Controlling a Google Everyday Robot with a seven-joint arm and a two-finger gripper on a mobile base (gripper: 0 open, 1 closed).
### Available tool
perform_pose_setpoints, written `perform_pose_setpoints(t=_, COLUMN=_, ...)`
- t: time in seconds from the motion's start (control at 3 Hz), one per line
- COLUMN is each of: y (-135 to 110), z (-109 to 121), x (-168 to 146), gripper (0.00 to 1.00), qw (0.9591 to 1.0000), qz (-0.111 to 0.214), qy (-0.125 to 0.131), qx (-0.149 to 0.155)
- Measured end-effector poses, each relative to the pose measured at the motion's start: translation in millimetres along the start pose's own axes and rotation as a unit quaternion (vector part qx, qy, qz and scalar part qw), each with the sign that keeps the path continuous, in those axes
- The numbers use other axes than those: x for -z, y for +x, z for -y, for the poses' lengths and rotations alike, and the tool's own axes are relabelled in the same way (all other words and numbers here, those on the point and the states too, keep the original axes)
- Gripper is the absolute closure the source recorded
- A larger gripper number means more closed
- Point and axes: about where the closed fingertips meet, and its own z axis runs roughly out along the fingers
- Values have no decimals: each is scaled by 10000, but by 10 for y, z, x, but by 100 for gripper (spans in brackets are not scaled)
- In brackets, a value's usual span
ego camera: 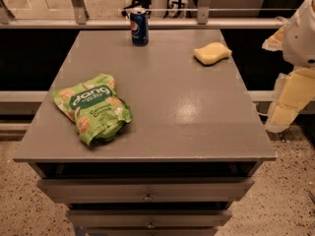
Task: Move green rice chip bag near sponge
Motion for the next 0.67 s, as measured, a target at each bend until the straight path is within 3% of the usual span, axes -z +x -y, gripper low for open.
perform_pose_setpoints(t=0.33, y=0, z=0, x=0, gripper=0, qw=10000, qz=0, qy=1, qx=0)
perform_pose_setpoints(t=0.67, y=-59, z=28, x=-90, gripper=0, qw=9996, qz=254, qy=-75, qx=-70)
